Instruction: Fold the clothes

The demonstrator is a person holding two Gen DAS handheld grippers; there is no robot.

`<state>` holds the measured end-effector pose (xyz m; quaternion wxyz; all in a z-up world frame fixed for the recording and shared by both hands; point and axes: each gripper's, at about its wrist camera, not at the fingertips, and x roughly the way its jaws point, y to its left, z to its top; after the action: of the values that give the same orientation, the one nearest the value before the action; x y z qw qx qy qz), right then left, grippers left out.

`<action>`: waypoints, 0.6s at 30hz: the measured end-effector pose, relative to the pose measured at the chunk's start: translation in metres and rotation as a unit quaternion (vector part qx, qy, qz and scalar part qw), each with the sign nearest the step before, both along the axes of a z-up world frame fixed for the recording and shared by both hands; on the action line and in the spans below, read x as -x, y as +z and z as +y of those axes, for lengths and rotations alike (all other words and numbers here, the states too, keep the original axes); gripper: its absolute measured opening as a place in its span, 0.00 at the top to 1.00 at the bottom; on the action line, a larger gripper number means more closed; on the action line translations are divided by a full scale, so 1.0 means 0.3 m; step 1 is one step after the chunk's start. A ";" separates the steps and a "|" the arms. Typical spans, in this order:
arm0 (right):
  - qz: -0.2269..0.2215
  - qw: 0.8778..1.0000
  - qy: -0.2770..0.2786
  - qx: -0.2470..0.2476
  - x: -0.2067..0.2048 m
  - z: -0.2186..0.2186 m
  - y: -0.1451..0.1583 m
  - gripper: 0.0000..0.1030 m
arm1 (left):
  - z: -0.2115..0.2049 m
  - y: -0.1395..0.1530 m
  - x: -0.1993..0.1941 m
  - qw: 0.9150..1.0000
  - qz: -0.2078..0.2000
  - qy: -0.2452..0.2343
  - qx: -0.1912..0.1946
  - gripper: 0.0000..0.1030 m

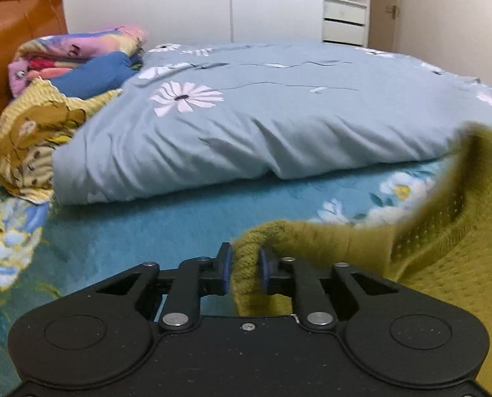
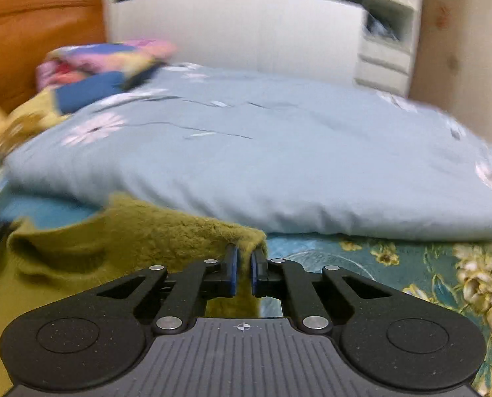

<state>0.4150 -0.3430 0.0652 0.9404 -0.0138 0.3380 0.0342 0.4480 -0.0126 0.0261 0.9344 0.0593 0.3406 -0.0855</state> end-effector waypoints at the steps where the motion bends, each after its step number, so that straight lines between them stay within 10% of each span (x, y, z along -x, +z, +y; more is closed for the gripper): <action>1: 0.009 1.000 -0.005 -0.006 -0.016 -0.005 -0.010 0.94 | -0.004 0.000 -0.006 1.000 0.006 0.005 -0.001 0.74; 8: 0.021 1.000 -0.006 -0.016 0.011 -0.055 -0.003 0.77 | 0.054 0.082 0.095 0.998 0.007 0.041 0.047 0.62; 18: 0.054 0.998 -0.008 -0.037 0.538 -0.222 0.060 0.61 | 0.199 0.226 0.654 0.990 -0.022 0.037 0.138 0.45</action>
<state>0.2536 -0.4097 0.0832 0.9207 0.0254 0.3873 0.0400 0.2517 0.0471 0.0939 0.9435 -0.0809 0.3067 -0.0957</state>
